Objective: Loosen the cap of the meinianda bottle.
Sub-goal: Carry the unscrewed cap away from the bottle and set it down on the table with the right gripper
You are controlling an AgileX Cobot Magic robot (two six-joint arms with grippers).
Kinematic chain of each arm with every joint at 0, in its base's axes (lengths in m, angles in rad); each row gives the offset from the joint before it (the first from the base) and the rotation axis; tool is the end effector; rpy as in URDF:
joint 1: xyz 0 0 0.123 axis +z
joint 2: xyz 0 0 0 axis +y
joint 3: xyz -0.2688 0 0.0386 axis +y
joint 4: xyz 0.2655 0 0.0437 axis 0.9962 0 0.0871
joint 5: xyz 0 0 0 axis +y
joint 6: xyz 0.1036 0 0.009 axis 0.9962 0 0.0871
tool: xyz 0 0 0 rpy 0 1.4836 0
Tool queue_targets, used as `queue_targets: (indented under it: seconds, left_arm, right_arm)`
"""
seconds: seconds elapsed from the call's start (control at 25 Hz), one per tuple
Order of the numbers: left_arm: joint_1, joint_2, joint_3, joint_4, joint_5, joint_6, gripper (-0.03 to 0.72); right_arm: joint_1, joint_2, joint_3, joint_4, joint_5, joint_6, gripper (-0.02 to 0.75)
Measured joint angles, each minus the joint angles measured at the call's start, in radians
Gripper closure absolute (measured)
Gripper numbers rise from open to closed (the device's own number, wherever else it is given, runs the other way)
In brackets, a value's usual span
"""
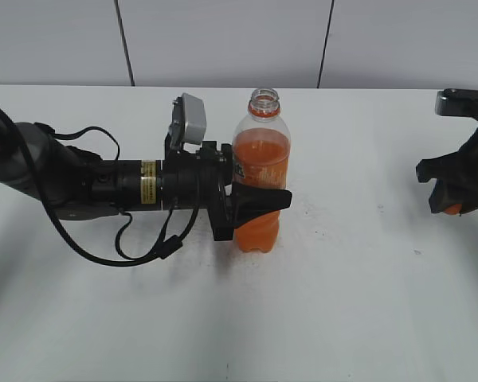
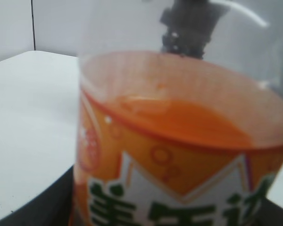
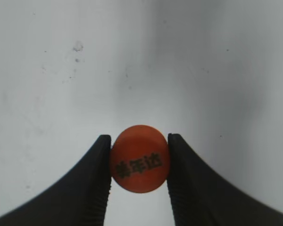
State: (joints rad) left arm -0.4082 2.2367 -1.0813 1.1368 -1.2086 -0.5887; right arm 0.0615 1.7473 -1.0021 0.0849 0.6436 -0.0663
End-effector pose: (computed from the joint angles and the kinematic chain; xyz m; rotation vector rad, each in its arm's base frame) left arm 0.3295 -0.2386 0.0726 1.1107 1.4604 -1.1460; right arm 0.3367 0.0260 0.1328 -0.0958 2.8696 0.0854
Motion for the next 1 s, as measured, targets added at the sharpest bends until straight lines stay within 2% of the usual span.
queue_targets:
  seconds: [0.2,0.76,0.84,1.0]
  left_arm:
    - [0.0,0.0,0.0,0.0,0.0,0.0,0.263]
    - [0.0,0.0,0.0,0.001,-0.001,0.0,0.263]
    - [0.0,0.0,0.0,0.001,-0.001,0.0,0.263]
    - [0.0,0.0,0.0,0.001,-0.001,0.0,0.263]
  right_arm:
    - [-0.002,0.084,0.001,0.007,-0.065,0.0,0.465]
    - [-0.002,0.156,0.001,0.01,-0.071,0.0,0.46]
    - [-0.002,0.156,0.001,0.01,-0.071,0.0,0.434]
    - [-0.003,0.175,0.001,0.012,-0.066,0.0,0.332]
